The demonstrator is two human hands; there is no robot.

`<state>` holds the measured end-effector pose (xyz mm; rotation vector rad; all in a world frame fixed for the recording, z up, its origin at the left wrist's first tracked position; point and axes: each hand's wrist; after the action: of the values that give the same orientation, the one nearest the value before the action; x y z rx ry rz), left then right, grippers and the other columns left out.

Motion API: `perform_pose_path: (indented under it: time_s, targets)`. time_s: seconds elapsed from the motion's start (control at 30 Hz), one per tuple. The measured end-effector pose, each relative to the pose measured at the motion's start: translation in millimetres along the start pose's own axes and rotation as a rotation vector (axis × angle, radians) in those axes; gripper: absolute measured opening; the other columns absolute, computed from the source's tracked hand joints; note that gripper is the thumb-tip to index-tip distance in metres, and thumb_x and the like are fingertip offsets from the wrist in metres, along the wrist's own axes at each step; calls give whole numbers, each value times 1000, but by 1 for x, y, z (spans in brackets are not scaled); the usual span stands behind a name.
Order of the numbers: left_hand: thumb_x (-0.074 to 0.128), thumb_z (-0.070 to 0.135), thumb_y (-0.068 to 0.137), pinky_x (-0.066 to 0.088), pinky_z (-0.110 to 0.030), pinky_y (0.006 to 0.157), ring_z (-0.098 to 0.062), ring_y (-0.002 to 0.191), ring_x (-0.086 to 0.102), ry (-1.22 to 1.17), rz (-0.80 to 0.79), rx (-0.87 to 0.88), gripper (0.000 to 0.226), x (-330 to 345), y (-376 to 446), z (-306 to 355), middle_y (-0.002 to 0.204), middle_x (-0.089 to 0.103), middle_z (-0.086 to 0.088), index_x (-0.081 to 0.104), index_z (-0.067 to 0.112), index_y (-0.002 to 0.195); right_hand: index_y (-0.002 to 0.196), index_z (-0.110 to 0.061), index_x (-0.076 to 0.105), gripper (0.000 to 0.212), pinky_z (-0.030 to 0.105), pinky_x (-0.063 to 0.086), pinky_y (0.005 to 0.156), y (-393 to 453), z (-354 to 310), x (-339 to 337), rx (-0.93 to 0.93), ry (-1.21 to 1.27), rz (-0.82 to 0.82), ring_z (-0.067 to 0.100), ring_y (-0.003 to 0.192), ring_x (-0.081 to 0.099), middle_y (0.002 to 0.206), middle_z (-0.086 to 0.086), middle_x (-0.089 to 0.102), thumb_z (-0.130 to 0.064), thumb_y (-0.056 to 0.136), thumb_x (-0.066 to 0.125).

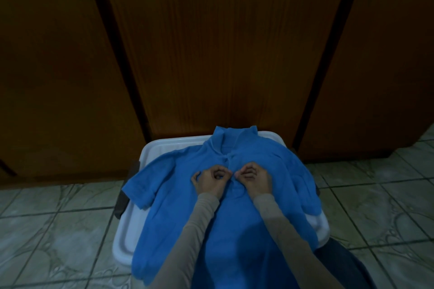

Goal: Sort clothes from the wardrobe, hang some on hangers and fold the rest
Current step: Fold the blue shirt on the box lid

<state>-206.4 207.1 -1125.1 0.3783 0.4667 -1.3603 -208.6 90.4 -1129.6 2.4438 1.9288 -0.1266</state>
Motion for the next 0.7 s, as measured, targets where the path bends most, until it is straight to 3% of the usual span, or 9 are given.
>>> perform_pose_path:
  time_s: [0.17,0.37,0.47,0.53,0.6,0.7]
  targets:
    - [68,32,82,20,-28,94,10,68,44,96,17,65,25,1,0,-2,64,52,24,47,40,69,63,-8,42,36,13,50,59,1,2,-1,27,107,-4,7,58,60,65,10,53,21,78,57]
    - [71,31,79,20,-26,89,-4,95,58,132,54,128,15,1,1,-6,92,66,16,65,28,93,64,-17,51,32,12,49,66,-1,3,0,-102,-204,5,14,74,59,70,-4,59,7,81,65]
    - [63,29,86,17,-24,90,-12,114,48,237,48,130,23,1,2,-8,115,63,11,63,27,109,78,-15,58,21,21,51,83,-4,3,0,-226,-445,-35,12,87,61,86,-3,64,4,86,58]
    - [56,25,90,17,-27,96,-15,123,37,332,6,141,29,0,1,-7,128,52,8,57,29,119,103,-13,61,20,28,44,97,-5,2,-1,-262,-614,-67,16,107,57,112,1,63,-1,91,51]
    - [48,25,94,15,-31,105,-16,130,29,450,-40,172,35,0,-2,-6,141,40,6,47,31,128,135,-17,44,39,28,26,109,-5,1,0,-244,-865,-140,17,136,34,146,1,40,-10,97,42]
    - [33,29,99,4,-39,115,-14,141,14,584,-110,176,42,3,-5,-5,155,16,4,30,36,141,150,-26,9,49,29,7,116,-6,3,-1,-202,-1189,-224,10,145,1,158,-5,1,-23,103,23]
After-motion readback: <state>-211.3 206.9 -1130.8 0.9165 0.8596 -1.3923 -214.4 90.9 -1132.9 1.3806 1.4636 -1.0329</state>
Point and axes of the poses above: each hand's wrist, its own y-axis towards the middle knuckle, its own x-axis out of the palm, z = x × y
